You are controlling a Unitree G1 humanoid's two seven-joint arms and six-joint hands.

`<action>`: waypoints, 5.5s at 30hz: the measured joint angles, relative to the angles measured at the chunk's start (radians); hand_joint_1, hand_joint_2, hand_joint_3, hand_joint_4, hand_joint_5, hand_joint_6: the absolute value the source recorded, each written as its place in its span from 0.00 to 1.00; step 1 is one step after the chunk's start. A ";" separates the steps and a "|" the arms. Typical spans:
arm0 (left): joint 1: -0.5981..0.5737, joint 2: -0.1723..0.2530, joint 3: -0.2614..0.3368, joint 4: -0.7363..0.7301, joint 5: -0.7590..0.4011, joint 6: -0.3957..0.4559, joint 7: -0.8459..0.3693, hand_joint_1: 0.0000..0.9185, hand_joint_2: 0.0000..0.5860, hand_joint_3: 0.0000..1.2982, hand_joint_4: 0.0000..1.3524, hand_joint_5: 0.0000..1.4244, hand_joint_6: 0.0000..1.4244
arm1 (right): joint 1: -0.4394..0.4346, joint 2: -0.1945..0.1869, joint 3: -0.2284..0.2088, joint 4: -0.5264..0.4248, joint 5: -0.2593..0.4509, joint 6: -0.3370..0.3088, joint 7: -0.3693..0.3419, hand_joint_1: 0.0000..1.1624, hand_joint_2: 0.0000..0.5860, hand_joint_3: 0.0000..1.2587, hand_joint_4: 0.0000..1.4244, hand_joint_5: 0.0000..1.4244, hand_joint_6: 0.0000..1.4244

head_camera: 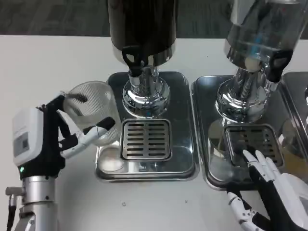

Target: Grasp the cup under the faucet to collect the drink, then remove the cup.

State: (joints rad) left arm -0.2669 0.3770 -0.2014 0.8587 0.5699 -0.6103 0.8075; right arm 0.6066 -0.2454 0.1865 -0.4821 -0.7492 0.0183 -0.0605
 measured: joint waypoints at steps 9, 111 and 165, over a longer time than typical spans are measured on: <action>-0.064 -0.035 -0.024 0.066 0.024 0.024 -0.056 0.35 0.16 0.56 0.64 0.80 1.00 | 0.038 0.018 0.006 -0.035 -0.001 -0.005 -0.020 0.21 0.87 0.08 0.00 0.00 0.08; 0.156 0.256 0.350 -0.225 -0.576 -0.288 -0.707 0.00 0.18 0.31 0.32 0.35 0.33 | -0.114 0.077 0.049 0.055 -0.014 -0.034 -0.076 0.25 0.88 0.12 0.00 0.00 0.07; -0.517 0.235 0.415 -0.208 -1.197 0.886 -2.131 0.00 0.04 0.16 0.11 0.16 0.13 | -0.205 0.059 0.108 0.143 0.002 0.009 -0.051 0.24 0.88 0.11 0.00 0.00 0.03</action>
State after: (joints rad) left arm -0.7844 0.6116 0.2137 0.6511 -0.6275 0.2757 -1.3234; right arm 0.4017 -0.1860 0.2948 -0.3392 -0.7474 0.0274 -0.1113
